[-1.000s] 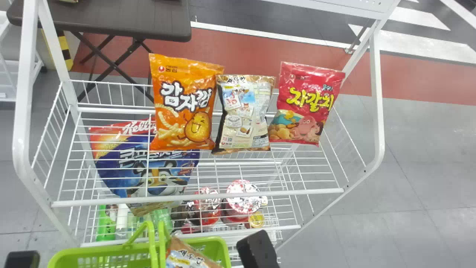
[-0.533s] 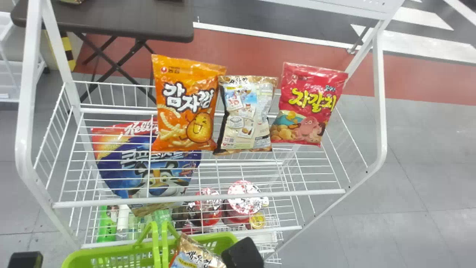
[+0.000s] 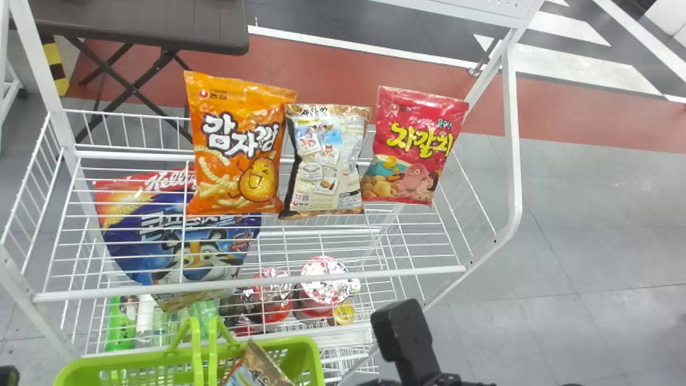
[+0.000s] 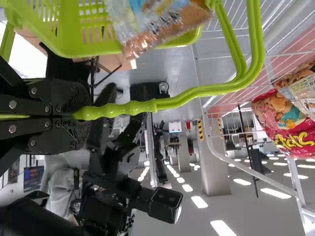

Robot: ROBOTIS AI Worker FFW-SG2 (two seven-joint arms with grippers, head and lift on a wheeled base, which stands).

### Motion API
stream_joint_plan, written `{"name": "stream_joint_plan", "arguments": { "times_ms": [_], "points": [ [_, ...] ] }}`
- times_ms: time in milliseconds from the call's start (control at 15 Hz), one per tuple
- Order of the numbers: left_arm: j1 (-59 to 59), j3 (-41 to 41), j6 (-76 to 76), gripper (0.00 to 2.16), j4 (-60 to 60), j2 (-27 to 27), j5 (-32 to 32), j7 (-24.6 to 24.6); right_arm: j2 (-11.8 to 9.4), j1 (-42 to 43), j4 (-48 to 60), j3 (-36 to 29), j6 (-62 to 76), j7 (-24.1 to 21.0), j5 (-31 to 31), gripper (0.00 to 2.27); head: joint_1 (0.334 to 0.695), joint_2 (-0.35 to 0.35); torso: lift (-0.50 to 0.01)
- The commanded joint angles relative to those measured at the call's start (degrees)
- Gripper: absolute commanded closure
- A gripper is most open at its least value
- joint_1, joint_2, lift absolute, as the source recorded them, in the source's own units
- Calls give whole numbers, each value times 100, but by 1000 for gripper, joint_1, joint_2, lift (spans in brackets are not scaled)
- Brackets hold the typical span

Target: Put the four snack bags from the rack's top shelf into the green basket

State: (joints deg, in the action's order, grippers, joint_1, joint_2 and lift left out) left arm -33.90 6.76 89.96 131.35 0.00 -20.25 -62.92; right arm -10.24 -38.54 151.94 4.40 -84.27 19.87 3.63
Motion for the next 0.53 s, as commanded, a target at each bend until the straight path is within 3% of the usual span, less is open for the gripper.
{"name": "stream_joint_plan", "arguments": {
  "times_ms": [0,133,200,333,467],
  "points": [
    [-3,-8,7,2145,-4,-15,4,-19,92,391,-806,-27,1945,-53,7,53,695,-350,0],
    [15,-34,7,2145,-30,-15,12,-10,286,1050,-1738,166,3246,-124,33,70,695,-346,0],
    [15,-34,7,2142,-39,-15,12,-1,373,1279,-2133,236,3949,-203,51,90,695,-271,0],
    [24,-69,7,2145,-48,-15,48,-1,409,1736,-3047,562,5970,-598,42,93,695,-211,0],
    [76,-69,7,2145,-118,-15,39,-28,505,2211,-3671,834,6568,-906,-37,93,695,-168,0]
  ]
}}
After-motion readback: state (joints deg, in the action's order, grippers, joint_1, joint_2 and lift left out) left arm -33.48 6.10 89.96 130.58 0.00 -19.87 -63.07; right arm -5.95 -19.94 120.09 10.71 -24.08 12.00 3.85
